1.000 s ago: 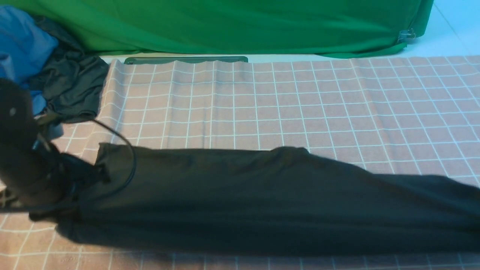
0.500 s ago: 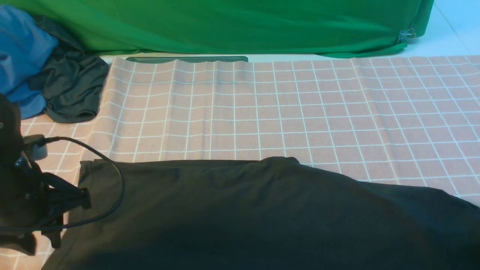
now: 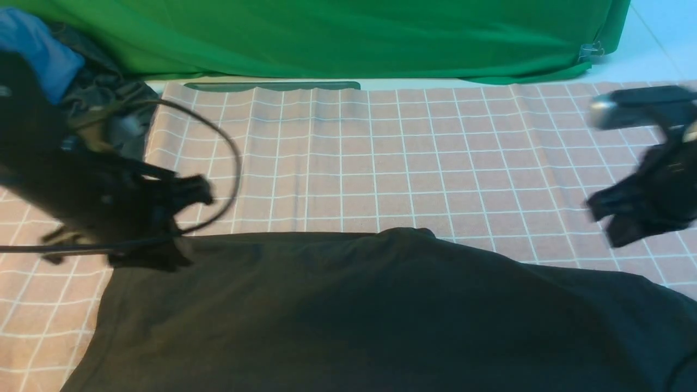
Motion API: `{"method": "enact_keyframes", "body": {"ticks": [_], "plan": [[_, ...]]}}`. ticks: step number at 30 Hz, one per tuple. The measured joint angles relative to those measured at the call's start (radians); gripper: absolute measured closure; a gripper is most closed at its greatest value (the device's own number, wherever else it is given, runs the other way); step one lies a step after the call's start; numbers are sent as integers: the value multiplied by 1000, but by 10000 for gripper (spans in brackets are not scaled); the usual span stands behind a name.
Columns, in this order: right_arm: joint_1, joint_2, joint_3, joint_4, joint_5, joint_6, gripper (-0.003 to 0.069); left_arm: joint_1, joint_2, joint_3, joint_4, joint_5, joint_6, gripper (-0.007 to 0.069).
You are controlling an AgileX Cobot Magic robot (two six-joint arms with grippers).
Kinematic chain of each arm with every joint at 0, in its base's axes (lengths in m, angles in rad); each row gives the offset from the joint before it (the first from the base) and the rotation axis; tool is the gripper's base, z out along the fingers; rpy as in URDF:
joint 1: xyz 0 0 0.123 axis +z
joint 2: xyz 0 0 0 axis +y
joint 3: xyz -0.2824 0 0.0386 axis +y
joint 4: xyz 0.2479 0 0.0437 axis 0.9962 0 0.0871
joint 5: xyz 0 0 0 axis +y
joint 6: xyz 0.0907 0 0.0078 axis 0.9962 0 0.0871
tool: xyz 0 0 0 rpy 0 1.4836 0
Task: Fold a long-sleeved shirt over a pink coffee tablecloth.
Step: 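Pull the folded dark garment lengthwise by its ends to straighten it flat on the table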
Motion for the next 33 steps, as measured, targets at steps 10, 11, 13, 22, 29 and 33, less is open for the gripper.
{"method": "enact_keyframes", "body": {"ticks": [10,11,13,22,29,33], "plan": [[70,215,0,-28,-20,3,620,-67,260,0,72,-75,-21,613],[70,226,0,-52,-19,17,620,-67,278,0,101,-75,-35,613],[70,240,0,-119,-21,59,617,-67,299,0,155,-74,-62,613],[-41,253,-14,-306,-14,188,594,-67,306,3,213,-82,-97,611],[-106,107,-20,-305,94,177,586,-67,242,2,213,-88,-100,611],[-224,-7,33,-250,114,169,525,-67,100,9,206,-86,-100,611]]}}
